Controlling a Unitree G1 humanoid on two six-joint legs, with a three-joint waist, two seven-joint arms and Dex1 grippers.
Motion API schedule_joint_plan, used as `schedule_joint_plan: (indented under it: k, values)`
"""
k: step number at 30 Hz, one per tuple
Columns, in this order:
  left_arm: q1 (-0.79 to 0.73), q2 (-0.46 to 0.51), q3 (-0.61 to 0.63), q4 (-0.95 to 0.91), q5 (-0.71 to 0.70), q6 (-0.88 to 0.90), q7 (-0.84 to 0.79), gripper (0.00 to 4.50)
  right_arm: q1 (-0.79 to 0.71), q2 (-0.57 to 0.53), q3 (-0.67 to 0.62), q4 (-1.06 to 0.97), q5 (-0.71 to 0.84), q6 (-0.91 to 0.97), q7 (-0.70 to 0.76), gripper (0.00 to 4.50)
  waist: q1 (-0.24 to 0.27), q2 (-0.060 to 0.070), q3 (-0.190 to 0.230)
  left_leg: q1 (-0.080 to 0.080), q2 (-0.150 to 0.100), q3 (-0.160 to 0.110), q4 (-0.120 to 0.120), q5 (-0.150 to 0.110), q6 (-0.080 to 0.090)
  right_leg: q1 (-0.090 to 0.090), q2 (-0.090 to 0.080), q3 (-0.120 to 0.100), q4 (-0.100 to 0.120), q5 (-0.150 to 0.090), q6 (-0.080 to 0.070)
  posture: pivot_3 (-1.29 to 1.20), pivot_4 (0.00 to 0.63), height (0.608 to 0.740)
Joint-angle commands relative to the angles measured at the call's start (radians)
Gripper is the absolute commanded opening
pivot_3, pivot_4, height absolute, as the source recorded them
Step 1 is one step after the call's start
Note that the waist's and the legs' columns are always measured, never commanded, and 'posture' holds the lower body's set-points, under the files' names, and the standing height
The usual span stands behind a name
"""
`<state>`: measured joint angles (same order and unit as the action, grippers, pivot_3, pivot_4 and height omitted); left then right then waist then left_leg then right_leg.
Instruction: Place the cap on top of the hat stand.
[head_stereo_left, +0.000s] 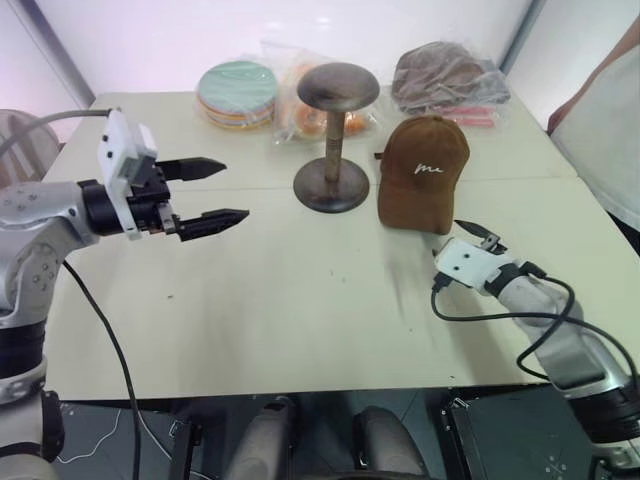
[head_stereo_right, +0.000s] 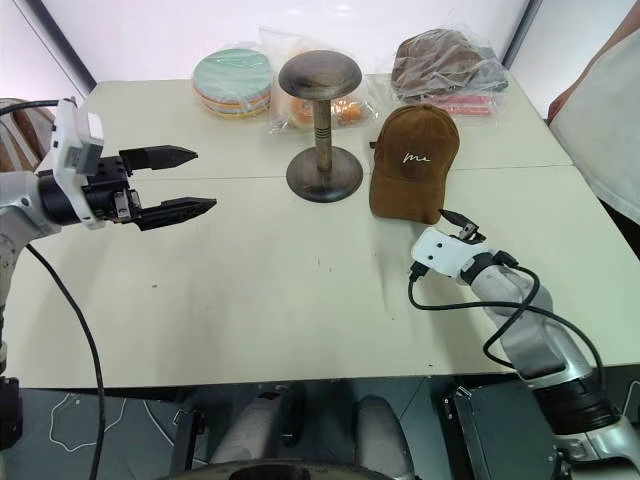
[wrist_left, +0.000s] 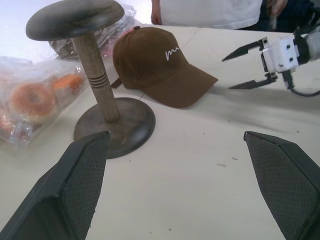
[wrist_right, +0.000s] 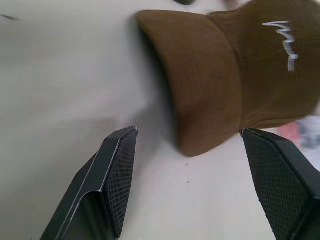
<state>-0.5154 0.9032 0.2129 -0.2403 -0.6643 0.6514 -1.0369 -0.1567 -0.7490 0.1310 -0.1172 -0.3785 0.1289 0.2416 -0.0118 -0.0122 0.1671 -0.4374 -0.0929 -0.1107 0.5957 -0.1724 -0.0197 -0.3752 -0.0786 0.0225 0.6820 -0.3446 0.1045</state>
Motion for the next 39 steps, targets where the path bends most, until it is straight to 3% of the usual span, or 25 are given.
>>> schedule_joint_plan:
  k: [1,13,28,31,36,39]
  values:
    - [0.002,0.022,0.038,-0.036,-0.018,0.008,0.009,4.5,0.0,0.043,-0.005,0.024,-0.079,-0.043,-0.103,3.37,-0.001,0.0,0.0,0.0,0.0,0.0,0.0,0.0,0.0,0.0,0.0,0.0,0.0,0.0,0.0,0.0,0.15,0.74]
    - [0.022,0.047,0.063,-0.063,-0.029,0.031,0.022,4.5,-0.081,0.16,0.017,0.293,-0.173,-0.102,-0.28,3.37,-0.005,-0.002,-0.001,0.003,0.0,0.0,0.0,0.0,0.0,0.002,0.001,0.0,0.001,0.0,0.0,0.0,0.15,0.74]
    - [0.054,0.053,0.085,-0.092,-0.038,0.035,0.051,4.5,-0.225,0.23,0.049,0.552,-0.203,-0.159,-0.382,3.37,-0.008,-0.003,-0.002,0.011,0.0,0.0,-0.001,0.0,0.001,0.01,0.001,0.001,0.001,0.0,0.0,0.0,0.15,0.74]
    - [0.061,0.053,0.089,-0.096,-0.038,0.033,0.055,4.5,-0.232,0.233,0.059,0.569,-0.207,-0.18,-0.391,2.48,-0.007,-0.003,-0.002,0.012,0.0,0.0,-0.001,0.0,0.001,0.011,0.001,0.001,0.001,0.0,0.0,0.0,0.15,0.74]
    - [0.068,0.053,0.094,-0.101,-0.041,0.033,0.061,4.5,-0.239,0.238,0.069,0.579,-0.211,-0.2,-0.408,0.04,-0.013,-0.007,-0.004,0.013,0.001,0.0,-0.001,0.0,0.001,0.011,0.002,0.001,0.001,0.0,0.0,0.0,0.15,0.74]
    - [0.069,0.053,0.094,-0.101,-0.042,0.033,0.064,4.5,-0.239,0.239,0.069,0.58,-0.211,-0.209,-0.418,0.04,-0.015,-0.007,-0.004,0.014,0.001,0.0,-0.003,-0.001,0.002,0.012,0.002,0.001,0.001,0.0,-0.001,0.0,0.15,0.74]
